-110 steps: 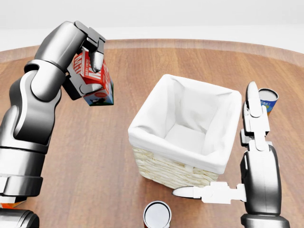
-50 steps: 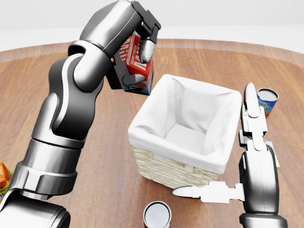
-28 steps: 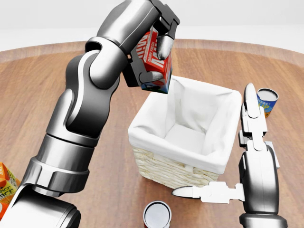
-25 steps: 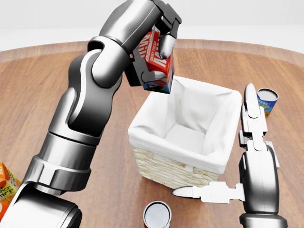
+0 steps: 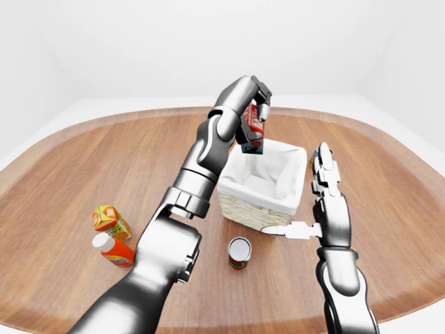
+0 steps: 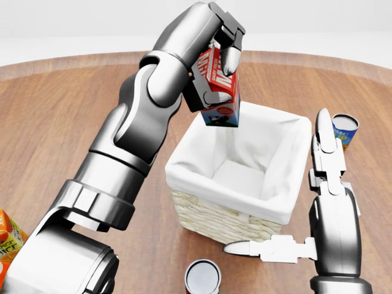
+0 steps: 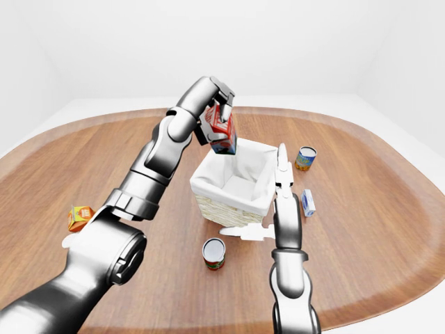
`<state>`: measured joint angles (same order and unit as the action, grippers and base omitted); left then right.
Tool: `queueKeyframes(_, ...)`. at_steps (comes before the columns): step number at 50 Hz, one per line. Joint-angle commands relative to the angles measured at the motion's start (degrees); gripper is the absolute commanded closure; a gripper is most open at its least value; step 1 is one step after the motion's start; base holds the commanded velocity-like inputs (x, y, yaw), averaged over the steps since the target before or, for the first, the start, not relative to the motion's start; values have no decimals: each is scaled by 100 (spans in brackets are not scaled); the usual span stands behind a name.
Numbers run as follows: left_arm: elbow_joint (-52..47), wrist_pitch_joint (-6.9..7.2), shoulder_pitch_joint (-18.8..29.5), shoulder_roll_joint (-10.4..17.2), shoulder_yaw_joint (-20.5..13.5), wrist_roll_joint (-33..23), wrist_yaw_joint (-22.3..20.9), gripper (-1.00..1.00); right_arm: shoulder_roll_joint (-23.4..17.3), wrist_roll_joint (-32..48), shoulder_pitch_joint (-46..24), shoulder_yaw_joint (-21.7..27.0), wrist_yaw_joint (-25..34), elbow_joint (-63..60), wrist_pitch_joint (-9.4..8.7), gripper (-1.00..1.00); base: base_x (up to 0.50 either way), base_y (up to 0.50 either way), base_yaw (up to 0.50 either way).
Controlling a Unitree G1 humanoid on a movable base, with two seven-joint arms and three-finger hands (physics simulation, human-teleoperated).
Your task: Pick the milk and place it in the basket.
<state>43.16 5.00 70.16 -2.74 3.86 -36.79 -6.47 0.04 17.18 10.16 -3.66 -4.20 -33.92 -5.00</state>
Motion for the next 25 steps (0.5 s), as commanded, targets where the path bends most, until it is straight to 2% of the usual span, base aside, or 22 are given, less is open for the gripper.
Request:
queueKeyframes(1, 372, 0, 196, -92, -69, 292, 411, 100, 5, -23, 10, 8, 8, 23, 0, -100, 5, 0, 0)
queueKeyframes(25, 1309, 0, 507, -284, -89, 669, 842, 100, -3, 4, 49, -40, -1, -10, 0, -100, 5, 0, 0)
